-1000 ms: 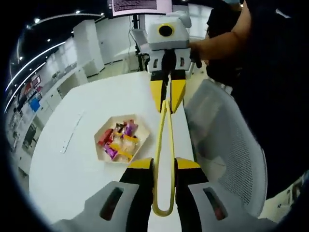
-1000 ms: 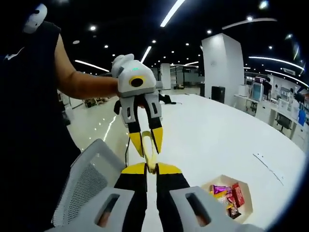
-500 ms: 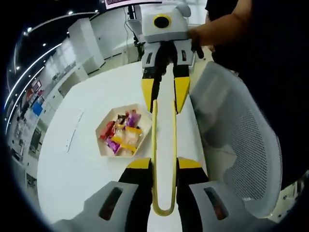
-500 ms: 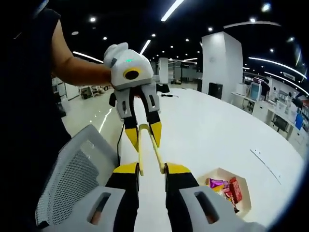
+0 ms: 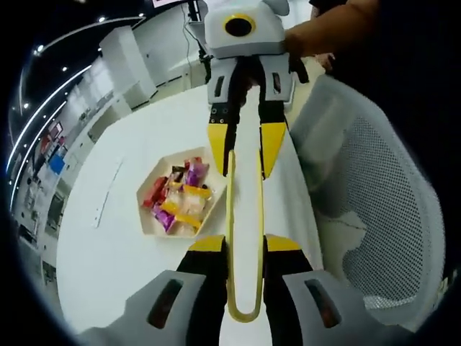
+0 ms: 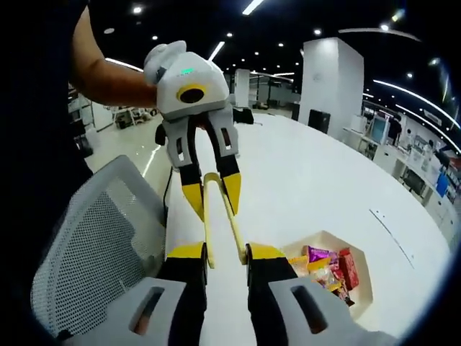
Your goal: Place the target food into the container with the food tongs after gripping and lifting it, then release it inside without dropping or visibly crushing the food.
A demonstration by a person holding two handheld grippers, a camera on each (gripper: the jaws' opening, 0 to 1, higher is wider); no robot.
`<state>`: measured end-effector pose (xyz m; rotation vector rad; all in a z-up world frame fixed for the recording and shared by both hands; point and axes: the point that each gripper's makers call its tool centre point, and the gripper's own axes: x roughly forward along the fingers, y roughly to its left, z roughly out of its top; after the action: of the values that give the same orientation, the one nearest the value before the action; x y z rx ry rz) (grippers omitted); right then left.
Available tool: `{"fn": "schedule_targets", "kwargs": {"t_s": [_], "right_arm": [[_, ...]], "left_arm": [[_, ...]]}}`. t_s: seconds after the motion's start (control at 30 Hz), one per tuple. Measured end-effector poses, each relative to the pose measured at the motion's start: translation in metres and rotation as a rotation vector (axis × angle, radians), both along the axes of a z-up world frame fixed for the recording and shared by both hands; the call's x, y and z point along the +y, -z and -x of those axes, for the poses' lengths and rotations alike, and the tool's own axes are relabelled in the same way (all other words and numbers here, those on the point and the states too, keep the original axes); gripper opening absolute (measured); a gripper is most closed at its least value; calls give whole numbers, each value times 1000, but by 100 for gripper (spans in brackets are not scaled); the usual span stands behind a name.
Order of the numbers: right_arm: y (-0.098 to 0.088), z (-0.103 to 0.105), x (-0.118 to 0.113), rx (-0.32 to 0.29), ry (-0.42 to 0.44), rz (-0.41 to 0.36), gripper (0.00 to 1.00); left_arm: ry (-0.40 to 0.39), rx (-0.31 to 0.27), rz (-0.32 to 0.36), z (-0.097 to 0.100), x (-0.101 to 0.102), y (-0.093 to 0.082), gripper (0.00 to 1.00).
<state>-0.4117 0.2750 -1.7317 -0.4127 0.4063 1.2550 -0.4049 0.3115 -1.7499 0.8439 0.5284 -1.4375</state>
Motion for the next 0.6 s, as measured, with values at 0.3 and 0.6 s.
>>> {"fn": "schedule_targets", "kwargs": {"t_s": [0.3, 0.6], "right_arm": [[42, -1, 1, 37, 32, 64, 21], [38, -14, -18, 48, 184, 10, 36]], "left_arm": [[-4, 0, -41, 1, 3, 42, 13], [-18, 8, -74, -5, 11, 69, 14]]}}
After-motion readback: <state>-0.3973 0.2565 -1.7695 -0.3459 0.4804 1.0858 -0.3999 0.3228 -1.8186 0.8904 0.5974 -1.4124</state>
